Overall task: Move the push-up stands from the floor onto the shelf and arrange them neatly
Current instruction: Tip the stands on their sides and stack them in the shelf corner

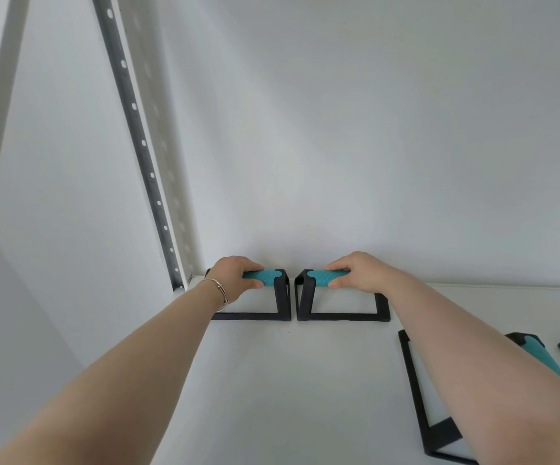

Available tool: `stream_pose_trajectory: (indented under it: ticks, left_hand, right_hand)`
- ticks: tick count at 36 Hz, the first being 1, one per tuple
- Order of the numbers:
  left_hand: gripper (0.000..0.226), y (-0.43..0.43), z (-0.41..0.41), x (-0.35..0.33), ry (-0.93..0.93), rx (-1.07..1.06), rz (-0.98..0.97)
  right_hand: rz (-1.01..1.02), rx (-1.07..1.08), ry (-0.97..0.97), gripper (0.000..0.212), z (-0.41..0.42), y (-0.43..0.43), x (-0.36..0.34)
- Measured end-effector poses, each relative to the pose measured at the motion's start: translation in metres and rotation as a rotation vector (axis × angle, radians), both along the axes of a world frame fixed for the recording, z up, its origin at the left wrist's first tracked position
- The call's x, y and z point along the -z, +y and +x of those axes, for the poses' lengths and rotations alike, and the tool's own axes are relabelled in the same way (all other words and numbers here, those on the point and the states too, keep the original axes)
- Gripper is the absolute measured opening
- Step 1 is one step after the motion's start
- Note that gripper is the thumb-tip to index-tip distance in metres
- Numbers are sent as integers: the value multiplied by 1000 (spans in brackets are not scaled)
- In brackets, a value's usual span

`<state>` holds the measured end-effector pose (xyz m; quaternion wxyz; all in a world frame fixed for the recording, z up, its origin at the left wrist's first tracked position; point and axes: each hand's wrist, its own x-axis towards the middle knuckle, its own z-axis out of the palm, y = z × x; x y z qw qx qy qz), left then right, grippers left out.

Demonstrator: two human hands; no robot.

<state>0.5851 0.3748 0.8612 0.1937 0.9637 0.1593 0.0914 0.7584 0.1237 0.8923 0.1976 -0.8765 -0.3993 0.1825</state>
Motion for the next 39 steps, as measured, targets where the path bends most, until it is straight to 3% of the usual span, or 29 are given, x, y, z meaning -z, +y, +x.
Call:
stream_pose_trajectory:
  ticks: [18,24,28,39]
  left_hand:
    - [38,-13,-4,-7,61,-34,72]
    - [41,-33,-11,-4,39,-88,256]
    - [61,-54,-15,2,12,-176,298]
    - [70,-147,-15,-12,-50,-178,349]
  right_hand:
    - [50,32,-91,35,-16,-6,8]
    - [41,98,-330,45,-34,-7,21]
    - [46,148,-547,52,-47,-14,30]
    - [63,426,-752,54,-81,-79,16]
